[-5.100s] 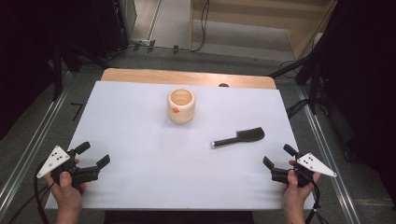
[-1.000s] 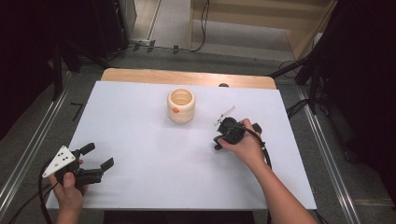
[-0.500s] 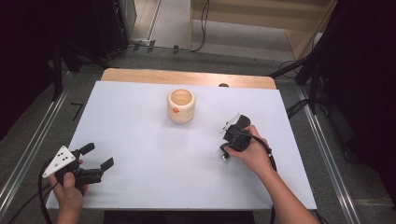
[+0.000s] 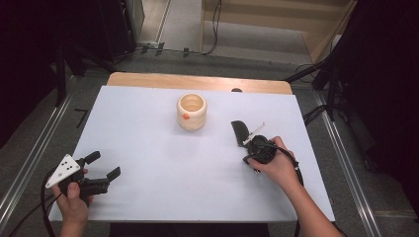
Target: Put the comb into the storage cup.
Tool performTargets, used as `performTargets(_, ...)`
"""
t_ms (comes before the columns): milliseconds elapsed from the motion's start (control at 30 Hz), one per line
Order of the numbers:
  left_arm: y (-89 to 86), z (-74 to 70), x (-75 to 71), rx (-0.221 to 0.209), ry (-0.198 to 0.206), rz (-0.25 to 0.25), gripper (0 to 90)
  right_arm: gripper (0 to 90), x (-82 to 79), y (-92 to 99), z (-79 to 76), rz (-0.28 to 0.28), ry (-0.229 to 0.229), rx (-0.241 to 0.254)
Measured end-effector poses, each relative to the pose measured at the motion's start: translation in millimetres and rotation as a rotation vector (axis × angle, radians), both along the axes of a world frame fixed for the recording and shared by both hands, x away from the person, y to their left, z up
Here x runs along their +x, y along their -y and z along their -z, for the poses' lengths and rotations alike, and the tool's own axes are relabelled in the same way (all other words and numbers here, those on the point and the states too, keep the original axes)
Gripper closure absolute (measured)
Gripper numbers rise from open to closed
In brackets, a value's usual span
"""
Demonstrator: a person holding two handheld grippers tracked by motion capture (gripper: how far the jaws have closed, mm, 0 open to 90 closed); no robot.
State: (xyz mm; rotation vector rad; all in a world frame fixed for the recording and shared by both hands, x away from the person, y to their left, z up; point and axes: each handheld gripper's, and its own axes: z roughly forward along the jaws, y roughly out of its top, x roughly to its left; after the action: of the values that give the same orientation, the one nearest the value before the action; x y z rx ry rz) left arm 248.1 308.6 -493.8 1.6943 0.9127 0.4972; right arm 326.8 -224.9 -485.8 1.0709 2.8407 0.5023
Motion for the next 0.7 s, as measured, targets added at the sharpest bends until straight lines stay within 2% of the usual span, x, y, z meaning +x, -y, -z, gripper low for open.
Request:
performTargets(267, -0.3, 0.0, -0.2, -0.003, 0.002, 0.001, 2.9, 87.9, 1.2, 1.8, -2.3, 0.017, 0.014, -0.075)
performTargets(400, -0.5, 0.0, -0.1, -0.004, 0.002, 0.001, 2.9, 87.7, 2.5, 2.8, -3.0, 0.008, 0.011, -0.081)
performTargets(500, -0.4, 0.0, -0.1, -0.003, 0.001, 0.001, 2.9, 84.3, 2.7, 3.3, -6.3, 0.006, 0.017, -0.067)
performTargets(567, -0.6, 0.0, 0.0, -0.004, 0.000, 0.003, 2.9, 77.5, 3.9, 5.4, -15.8, 0.015, 0.027, -0.027)
performTargets(633, -0.4, 0.0, 0.0, -0.005, 0.000, 0.002, 2.9, 71.0, 5.7, 5.5, -25.2, 0.030, 0.039, -0.022)
performTargets(667, -0.3, 0.0, 0.1, -0.004, 0.001, 0.002, 2.9, 64.6, 6.9, 5.1, -29.7, 0.038, 0.050, -0.029)
performTargets(700, -0.3, 0.0, 0.1, -0.004, 0.001, 0.003, 2.9, 52.8, 9.4, 3.1, -36.4, 0.086, 0.073, -0.038)
